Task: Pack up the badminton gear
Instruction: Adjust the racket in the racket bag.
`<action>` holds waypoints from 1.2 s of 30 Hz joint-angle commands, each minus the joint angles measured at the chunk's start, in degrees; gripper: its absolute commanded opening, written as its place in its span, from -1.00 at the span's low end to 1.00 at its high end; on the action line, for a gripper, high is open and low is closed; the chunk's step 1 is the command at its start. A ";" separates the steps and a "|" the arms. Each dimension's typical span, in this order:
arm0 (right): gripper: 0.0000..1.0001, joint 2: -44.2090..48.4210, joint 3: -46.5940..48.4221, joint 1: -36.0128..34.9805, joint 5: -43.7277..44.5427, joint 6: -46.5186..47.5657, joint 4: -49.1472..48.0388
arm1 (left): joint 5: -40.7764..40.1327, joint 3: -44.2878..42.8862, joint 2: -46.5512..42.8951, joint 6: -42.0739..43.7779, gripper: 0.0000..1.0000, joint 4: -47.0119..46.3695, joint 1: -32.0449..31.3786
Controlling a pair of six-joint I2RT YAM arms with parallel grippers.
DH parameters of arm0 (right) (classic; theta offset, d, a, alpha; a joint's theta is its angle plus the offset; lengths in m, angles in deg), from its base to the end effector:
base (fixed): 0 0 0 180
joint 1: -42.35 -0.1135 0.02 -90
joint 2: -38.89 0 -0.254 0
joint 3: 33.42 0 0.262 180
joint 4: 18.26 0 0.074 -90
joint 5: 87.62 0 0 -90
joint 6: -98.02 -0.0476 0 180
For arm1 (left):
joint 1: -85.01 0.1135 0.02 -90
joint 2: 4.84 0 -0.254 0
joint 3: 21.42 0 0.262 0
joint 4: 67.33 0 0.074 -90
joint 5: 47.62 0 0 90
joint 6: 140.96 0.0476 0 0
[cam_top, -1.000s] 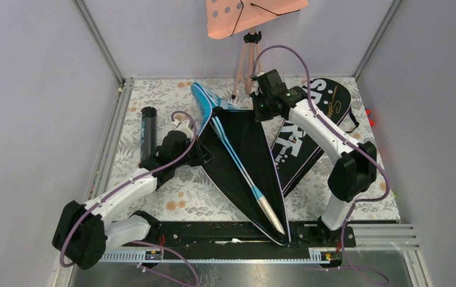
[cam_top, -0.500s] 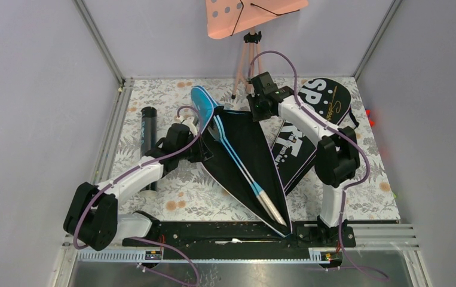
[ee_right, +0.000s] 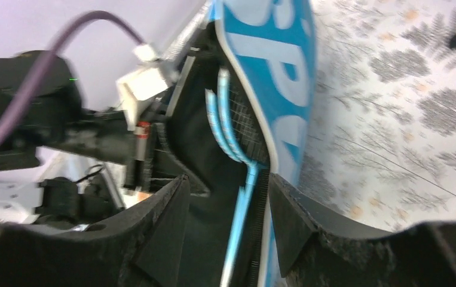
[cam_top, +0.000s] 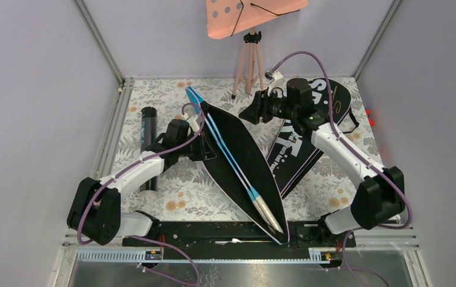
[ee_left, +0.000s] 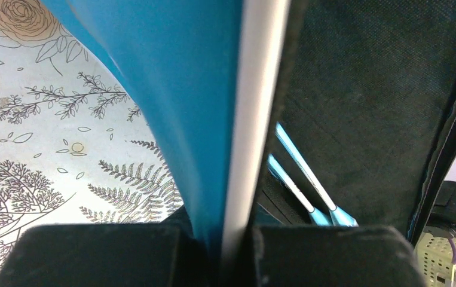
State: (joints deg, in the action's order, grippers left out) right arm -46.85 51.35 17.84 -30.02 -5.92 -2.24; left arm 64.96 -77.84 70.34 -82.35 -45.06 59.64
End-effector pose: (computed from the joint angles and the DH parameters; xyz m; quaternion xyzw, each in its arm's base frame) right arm 0.3282 0.1777 0.3290 -0.2364 0.7533 0.3999 0.4656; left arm 0.2561 -0.1417 0.1974 0.0342 0.8955 -0.3499 0.2729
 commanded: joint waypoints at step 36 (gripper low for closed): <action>-1.00 -15.25 -5.75 -22.45 29.08 10.79 0.45 | -3.02 0.39 -10.25 -0.88 -0.13 6.86 -0.57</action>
State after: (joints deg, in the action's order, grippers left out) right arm -63.18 44.92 -2.93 -10.41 2.69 -1.12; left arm 64.27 -78.08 64.94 -82.55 -39.24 59.29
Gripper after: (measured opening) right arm 0.064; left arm 0.357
